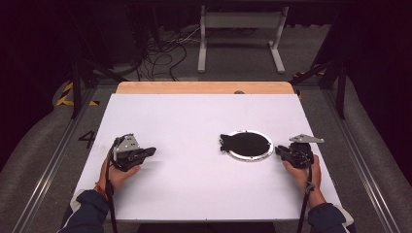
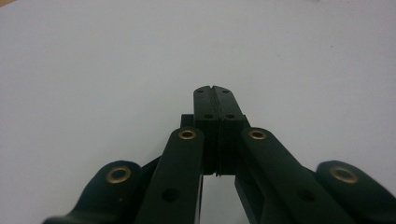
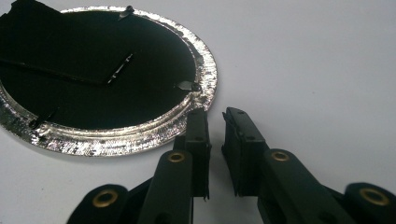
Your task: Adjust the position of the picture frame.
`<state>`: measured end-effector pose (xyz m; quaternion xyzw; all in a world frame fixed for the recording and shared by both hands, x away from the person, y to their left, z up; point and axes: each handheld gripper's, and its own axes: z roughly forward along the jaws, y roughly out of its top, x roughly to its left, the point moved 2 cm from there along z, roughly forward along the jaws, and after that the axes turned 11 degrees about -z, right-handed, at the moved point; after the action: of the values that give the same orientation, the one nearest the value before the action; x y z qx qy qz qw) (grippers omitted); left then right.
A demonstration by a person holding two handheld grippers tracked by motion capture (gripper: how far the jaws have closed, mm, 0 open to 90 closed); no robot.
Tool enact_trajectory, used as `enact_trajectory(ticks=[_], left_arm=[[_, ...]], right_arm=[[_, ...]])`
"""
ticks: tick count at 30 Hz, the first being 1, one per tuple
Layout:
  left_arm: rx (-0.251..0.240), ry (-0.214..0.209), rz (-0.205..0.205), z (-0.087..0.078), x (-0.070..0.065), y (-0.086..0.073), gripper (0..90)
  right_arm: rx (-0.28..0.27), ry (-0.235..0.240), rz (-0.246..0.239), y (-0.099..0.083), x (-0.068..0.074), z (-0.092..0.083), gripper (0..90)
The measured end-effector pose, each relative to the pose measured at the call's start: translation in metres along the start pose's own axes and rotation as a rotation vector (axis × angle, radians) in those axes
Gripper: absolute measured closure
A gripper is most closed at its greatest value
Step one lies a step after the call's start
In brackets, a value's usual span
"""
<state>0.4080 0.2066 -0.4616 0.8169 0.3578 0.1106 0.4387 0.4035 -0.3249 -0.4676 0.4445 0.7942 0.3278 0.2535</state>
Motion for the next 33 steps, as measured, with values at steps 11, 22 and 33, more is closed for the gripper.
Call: enact_trajectory(ticks=[11, 22, 33], left_arm=[[-0.005, -0.036, -0.021, 0.017, 0.003, 0.018, 90.0], [-0.006, -0.032, -0.019, 0.031, 0.004, 0.043, 90.0], [0.011, -0.060, -0.007, 0.066, -0.005, 0.063, 90.0]], right_arm=[[0.002, 0.000, -0.036, 0.008, 0.004, 0.009, 89.5], [0.003, 0.030, -0.063, 0.021, 0.005, 0.024, 90.0], [-0.006, 0.065, -0.122, 0.036, 0.011, 0.040, 90.0]])
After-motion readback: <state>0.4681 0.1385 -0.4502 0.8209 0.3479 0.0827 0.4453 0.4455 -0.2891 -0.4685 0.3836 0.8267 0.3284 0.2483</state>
